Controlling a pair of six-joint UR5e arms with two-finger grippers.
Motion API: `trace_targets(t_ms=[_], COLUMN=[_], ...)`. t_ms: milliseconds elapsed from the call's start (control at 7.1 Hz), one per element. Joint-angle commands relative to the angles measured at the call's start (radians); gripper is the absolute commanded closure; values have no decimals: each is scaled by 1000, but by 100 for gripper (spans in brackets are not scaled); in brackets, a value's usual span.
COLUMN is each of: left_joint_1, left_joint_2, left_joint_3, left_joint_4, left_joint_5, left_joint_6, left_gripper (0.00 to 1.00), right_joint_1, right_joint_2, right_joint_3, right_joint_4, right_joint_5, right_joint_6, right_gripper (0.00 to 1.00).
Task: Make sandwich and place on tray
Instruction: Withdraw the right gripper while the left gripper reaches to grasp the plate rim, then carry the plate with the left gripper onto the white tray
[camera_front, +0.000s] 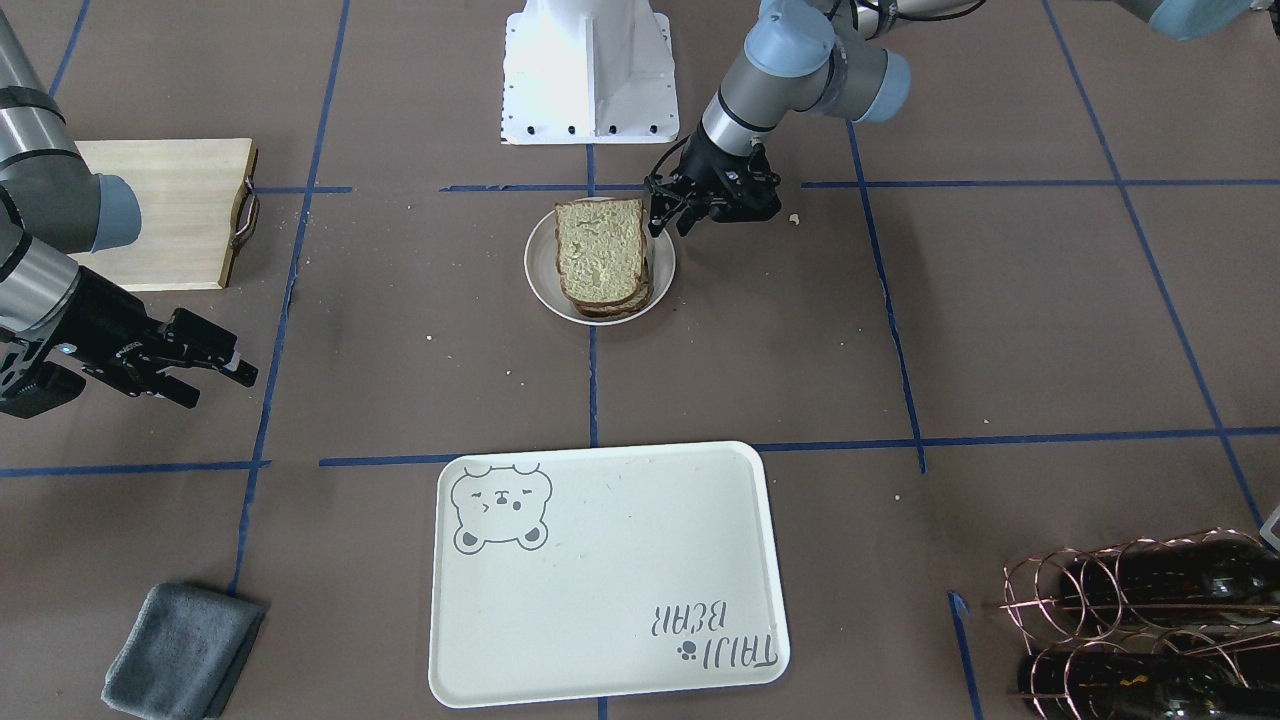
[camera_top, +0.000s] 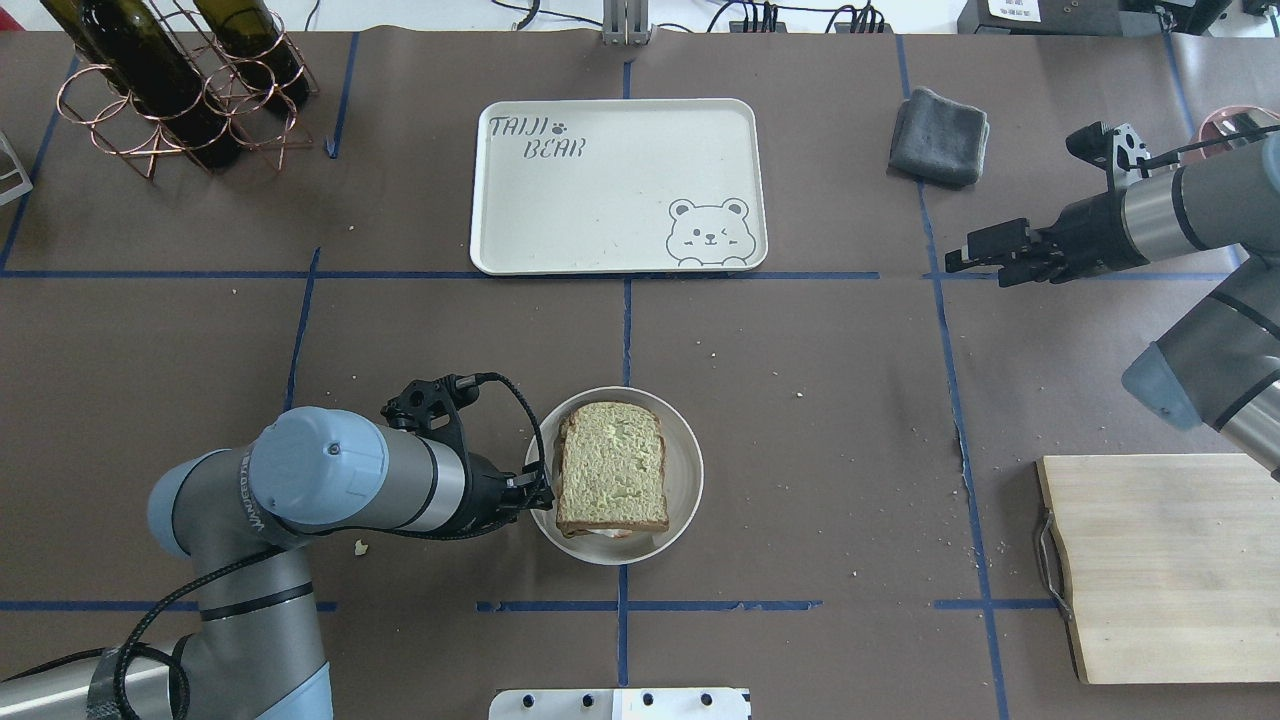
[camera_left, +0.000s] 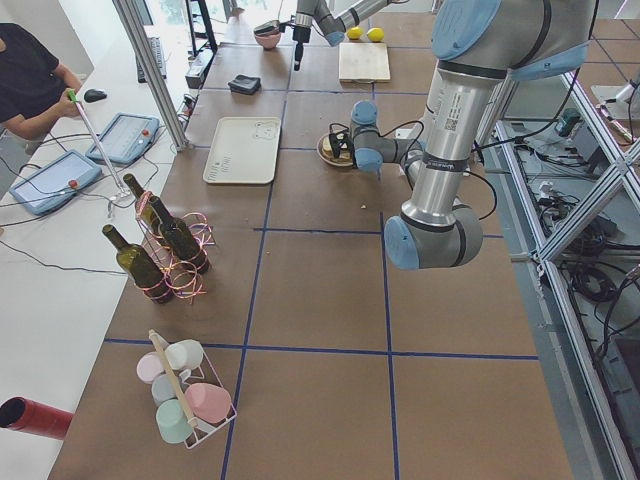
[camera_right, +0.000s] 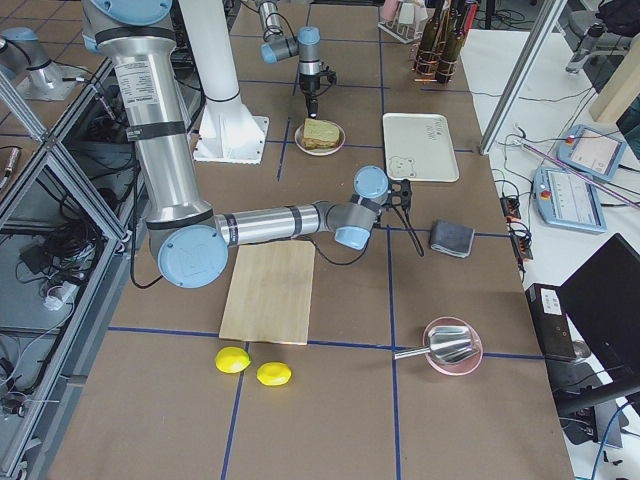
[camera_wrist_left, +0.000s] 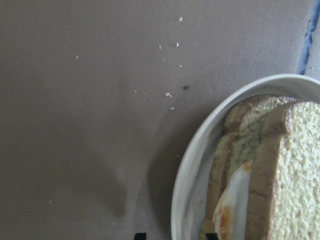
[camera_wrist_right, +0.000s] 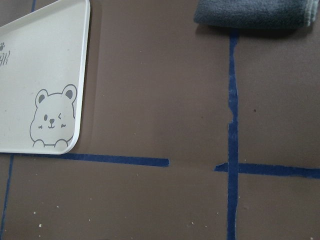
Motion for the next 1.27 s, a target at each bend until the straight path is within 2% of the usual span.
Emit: trace_targets(t_ms=[0, 282, 704, 986, 1127], left_joint_1=[-3, -3, -1, -1, -1], left_joint_2=[-4, -31, -47, -48, -48], left_joint_3=[16, 41, 72, 78, 84], left_joint_4=[-3, -7, -9, -10, -15], left_joint_5=[7, 22, 19, 19, 19], left_joint_6=[2, 4, 4, 4, 4], left_gripper=[55, 65, 70, 84, 100], right_joint_1=[-8, -10, -11, -15, -15], right_joint_2=[-5, -12, -16, -21, -21], right_joint_3=[0, 2, 3, 3, 3], right_joint_4=[0, 2, 5, 6, 9], right_joint_5=[-1, -14, -14, -14, -14], right_joint_6=[0, 0, 0, 0, 0], right_gripper=[0, 0, 0, 0, 0])
